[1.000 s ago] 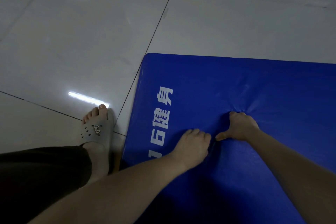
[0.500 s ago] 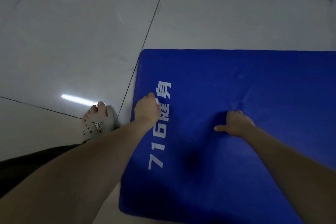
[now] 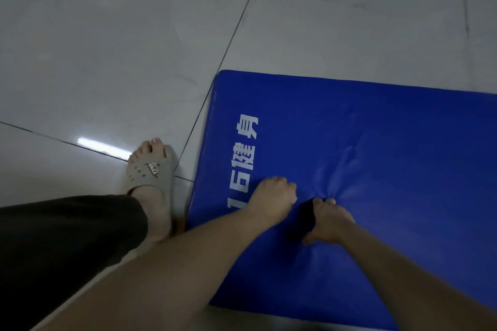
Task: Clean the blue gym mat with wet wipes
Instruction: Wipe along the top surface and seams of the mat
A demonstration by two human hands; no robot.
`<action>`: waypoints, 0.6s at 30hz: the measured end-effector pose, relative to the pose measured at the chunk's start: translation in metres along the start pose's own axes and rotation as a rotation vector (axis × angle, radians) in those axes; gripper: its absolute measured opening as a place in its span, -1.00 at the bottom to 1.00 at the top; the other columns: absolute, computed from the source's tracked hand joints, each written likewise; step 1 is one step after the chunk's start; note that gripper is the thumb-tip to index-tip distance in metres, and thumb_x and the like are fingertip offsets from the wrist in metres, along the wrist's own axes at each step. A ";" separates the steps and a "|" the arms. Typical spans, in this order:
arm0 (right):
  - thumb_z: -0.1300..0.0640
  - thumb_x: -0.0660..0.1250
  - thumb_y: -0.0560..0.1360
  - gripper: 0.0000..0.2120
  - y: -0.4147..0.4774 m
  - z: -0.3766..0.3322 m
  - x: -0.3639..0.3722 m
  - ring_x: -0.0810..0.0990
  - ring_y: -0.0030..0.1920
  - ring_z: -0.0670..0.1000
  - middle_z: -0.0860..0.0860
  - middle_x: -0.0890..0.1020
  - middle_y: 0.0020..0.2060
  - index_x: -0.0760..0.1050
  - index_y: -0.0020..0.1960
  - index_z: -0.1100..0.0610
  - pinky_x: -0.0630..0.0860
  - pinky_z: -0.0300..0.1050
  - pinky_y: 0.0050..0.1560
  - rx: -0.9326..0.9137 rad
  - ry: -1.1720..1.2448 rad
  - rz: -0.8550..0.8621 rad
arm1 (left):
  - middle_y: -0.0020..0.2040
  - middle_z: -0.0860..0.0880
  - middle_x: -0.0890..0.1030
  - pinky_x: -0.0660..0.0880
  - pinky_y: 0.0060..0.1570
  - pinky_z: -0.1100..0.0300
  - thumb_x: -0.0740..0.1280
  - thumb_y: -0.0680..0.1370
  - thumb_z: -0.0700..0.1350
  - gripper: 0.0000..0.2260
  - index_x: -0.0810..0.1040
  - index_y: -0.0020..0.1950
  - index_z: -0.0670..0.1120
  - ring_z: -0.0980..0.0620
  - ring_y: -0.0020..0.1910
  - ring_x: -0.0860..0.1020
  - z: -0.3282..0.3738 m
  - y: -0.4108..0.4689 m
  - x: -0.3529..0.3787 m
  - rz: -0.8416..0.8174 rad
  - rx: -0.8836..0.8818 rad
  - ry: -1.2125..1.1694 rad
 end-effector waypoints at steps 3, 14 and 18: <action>-0.37 0.55 0.23 0.12 0.004 0.002 -0.001 0.47 0.33 0.16 0.16 0.31 0.39 0.11 0.53 0.13 0.55 0.02 0.21 -0.024 -0.042 0.007 | 0.07 -0.09 0.55 0.43 0.06 0.03 0.25 0.61 -0.05 -0.80 0.55 0.15 -0.09 -0.09 0.07 0.52 -0.052 0.017 -0.026 0.091 -0.076 0.096; -0.41 0.53 0.22 0.09 0.004 0.000 -0.004 0.51 0.26 0.10 0.13 0.38 0.33 0.19 0.50 0.14 0.57 -0.02 0.17 -0.059 -0.057 0.037 | 0.08 -0.14 0.54 0.48 -0.14 0.10 0.32 0.61 0.00 -0.72 0.50 0.22 -0.15 -0.08 -0.03 0.55 -0.128 -0.006 -0.033 0.214 -0.546 -0.175; -0.40 0.55 0.19 0.07 0.004 -0.001 -0.005 0.51 0.23 0.10 0.13 0.40 0.31 0.23 0.47 0.13 0.56 -0.03 0.15 -0.065 -0.036 0.052 | 0.04 -0.14 0.54 0.43 -0.19 0.13 0.25 0.63 -0.06 -0.80 0.50 0.16 -0.16 -0.05 -0.11 0.53 -0.092 -0.013 -0.017 0.203 -0.469 -0.228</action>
Point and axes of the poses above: each hand's wrist, its own y-axis towards the middle knuckle, its own x-axis out of the palm, z = x × y, the point moved 9 cm from there along y, towards the middle knuckle
